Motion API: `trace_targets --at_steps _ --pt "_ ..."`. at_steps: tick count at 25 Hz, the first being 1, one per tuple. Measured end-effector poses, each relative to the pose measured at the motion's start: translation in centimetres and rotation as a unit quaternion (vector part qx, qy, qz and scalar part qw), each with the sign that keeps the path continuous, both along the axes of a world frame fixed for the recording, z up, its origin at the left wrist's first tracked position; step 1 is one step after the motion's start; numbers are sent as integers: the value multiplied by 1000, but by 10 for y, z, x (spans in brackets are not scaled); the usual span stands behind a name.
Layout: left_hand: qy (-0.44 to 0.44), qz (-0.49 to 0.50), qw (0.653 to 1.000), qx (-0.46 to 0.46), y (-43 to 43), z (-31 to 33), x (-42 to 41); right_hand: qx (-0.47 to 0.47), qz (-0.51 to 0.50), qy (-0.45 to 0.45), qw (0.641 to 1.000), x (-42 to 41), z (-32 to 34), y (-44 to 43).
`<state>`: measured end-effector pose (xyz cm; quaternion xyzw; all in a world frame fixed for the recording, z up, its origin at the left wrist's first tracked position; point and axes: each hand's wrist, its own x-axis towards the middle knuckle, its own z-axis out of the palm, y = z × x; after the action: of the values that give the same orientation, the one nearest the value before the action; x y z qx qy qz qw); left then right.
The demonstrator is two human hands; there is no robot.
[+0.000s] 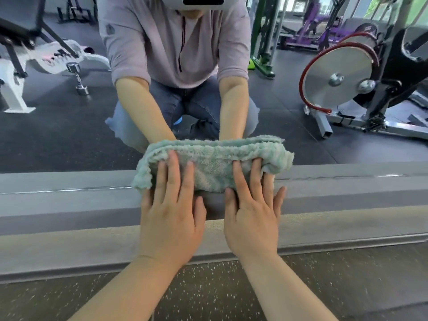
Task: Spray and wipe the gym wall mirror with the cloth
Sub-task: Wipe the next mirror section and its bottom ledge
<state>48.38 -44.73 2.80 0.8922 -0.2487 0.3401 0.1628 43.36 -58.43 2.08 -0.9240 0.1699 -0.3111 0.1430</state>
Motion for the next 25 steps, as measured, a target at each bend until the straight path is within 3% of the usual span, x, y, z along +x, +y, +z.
trace_targets --at_steps 3,8,15,21,25 --pt "-11 8 1000 -24 1 44 9 -27 20 -56 998 7 45 0" --pt "-111 9 993 -26 11 167 42 -117 33 -141 982 37 215 4" --pt "-257 8 966 5 44 424 74 -136 11 -141 980 50 450 21" --pt "-297 14 955 9 54 690 87 -155 3 -163 974 59 720 34" --pt "-309 8 951 22 58 838 88 -157 -8 -171 973 63 864 38"
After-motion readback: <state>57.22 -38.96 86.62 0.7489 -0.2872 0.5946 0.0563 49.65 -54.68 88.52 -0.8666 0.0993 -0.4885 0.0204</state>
